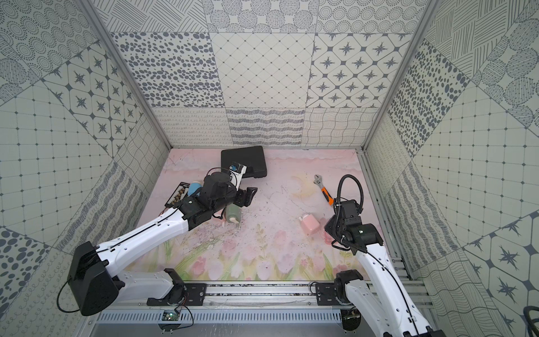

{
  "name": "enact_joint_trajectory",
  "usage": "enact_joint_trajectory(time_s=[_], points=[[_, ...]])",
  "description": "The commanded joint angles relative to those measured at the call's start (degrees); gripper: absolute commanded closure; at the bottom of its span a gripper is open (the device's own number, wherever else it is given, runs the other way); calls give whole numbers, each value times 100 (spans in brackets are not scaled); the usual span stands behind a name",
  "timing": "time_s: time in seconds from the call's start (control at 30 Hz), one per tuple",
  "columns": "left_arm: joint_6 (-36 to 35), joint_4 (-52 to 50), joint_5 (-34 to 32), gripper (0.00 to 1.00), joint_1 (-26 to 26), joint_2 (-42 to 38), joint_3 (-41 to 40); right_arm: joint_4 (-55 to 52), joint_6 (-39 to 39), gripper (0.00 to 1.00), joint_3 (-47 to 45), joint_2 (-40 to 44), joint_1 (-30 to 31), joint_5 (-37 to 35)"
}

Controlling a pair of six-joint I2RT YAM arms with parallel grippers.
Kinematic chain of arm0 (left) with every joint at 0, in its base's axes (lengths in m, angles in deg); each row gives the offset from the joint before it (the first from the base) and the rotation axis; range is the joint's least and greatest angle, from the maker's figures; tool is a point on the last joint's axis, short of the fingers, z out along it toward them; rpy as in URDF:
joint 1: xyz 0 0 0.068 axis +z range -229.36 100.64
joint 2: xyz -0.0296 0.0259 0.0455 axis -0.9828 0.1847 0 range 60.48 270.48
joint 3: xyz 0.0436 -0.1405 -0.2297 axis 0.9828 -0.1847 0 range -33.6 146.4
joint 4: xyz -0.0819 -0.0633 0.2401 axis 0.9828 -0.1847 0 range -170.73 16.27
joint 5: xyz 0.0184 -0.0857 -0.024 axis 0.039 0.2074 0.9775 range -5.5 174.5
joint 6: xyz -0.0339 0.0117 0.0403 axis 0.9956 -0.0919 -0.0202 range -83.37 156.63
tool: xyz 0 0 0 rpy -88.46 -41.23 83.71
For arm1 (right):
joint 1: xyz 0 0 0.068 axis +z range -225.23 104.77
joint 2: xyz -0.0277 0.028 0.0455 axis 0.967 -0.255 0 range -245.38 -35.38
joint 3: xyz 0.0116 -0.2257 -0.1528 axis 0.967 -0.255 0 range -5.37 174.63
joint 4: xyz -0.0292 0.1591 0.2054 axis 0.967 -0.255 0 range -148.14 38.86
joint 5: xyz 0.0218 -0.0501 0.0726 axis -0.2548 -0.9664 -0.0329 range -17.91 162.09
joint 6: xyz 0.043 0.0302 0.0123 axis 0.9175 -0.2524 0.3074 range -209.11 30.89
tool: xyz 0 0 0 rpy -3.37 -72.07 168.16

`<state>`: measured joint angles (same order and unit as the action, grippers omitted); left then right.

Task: Put the tray back into the pencil sharpener
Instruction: Pick up the container from the center of the board.

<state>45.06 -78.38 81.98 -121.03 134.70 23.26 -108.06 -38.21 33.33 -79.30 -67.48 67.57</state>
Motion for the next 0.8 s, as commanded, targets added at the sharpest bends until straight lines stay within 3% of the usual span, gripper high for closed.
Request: enact_joint_trajectory(time_s=[0.0, 0.17, 0.5, 0.77], points=[[-945, 1422, 1585, 19, 10, 162, -26, -157, 188, 61, -158, 351, -332, 275], [-1458, 1206, 2151, 18, 3, 357, 234, -136, 437, 62, -282, 448, -547, 335], [-2042, 951, 3122, 21, -3, 863, 551, -812, 1867, 63, -621, 680, -555, 166], [-2562, 841, 3497, 21, 2, 1092, 696, 399, 2086, 63, -1016, 52, -624, 451]])
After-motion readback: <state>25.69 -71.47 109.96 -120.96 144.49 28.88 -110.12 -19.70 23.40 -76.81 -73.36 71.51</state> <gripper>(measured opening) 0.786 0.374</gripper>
